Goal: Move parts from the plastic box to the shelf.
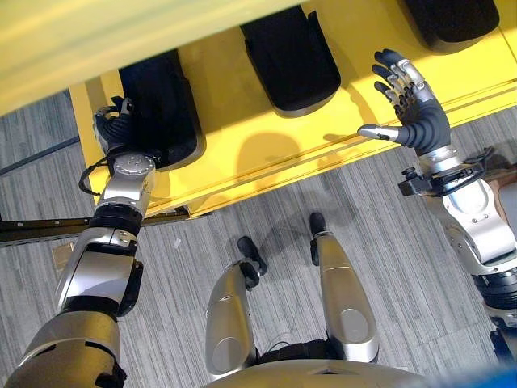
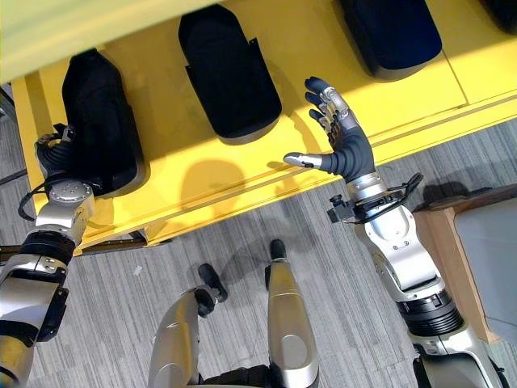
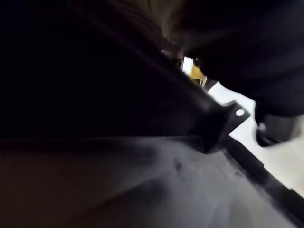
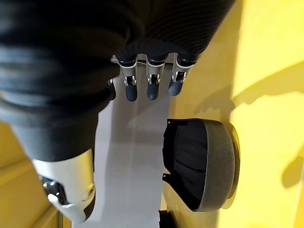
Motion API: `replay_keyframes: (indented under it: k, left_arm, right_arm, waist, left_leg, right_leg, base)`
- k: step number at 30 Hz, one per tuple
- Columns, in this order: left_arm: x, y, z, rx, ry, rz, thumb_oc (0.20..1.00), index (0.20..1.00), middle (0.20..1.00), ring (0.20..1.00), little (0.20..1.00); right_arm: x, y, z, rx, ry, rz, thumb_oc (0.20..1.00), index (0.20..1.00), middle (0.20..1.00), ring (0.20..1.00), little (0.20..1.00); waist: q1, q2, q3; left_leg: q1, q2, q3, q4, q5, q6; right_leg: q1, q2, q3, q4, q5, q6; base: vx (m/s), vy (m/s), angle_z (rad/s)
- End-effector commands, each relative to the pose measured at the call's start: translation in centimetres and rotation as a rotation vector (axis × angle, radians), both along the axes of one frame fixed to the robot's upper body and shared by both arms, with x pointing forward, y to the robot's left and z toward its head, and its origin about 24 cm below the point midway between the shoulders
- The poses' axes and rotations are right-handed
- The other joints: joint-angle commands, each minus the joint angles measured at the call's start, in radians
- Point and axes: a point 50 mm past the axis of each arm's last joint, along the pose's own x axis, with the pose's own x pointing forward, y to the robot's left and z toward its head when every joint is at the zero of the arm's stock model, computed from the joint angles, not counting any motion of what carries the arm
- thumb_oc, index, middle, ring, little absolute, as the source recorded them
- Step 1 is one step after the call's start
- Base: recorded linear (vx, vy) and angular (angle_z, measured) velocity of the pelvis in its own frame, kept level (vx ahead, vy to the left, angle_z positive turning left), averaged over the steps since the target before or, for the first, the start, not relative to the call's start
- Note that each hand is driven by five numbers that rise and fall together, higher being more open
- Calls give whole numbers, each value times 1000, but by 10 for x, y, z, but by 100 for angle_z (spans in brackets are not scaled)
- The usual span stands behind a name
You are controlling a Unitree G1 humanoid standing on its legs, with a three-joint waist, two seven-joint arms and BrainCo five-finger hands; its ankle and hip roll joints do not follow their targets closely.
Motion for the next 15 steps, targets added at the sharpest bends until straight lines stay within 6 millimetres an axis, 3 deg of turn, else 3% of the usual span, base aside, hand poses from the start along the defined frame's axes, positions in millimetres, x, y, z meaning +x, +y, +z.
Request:
replay_keyframes:
  k: [1, 9, 11, 15]
  left_arm:
    - [-17, 17, -29, -116, 19, 159, 1000, 1000, 1000, 1000, 1000]
    - [-17, 10, 12, -107, -259, 280, 1000, 1000, 1000, 1000, 1000]
    - [-20, 10, 29, -133, -384, 323, 1000, 1000, 1000, 1000, 1000]
    - [-24, 7, 36, -183, -488, 338, 1000, 1000, 1000, 1000, 1000]
  right_arm:
    - [-10, 5, 26, 43, -141, 17, 1000, 1000, 1000, 1000, 1000]
    - [-9, 5, 13, 53, -117, 4, 1000, 1000, 1000, 1000, 1000]
    - [-9, 4, 10, 54, -115, -3, 1000, 1000, 1000, 1000, 1000]
    - [-9, 4, 7, 56, -112, -6, 1000, 1000, 1000, 1000, 1000]
  waist:
    - [-4, -54, -24]
    - [3, -70, -24]
    - [6, -71, -24]
    - [12, -72, -24]
  left_leg:
    - [-8, 2, -29, 81, -53, 6]
    - [-11, 2, -33, 89, -58, 8]
    - [-6, 0, -33, 86, -58, 9]
    - [3, -5, -38, 81, -59, 11]
  right_leg:
    - [31, -9, 22, -78, 53, 18]
    - [32, -5, 20, -74, 51, 13]
    - [38, -4, 20, -75, 50, 12]
    - [48, -3, 16, -74, 44, 11]
  base:
    - [-3, -40, 3]
    - [0, -11, 1]
    - [6, -17, -1]
    - [9, -17, 0]
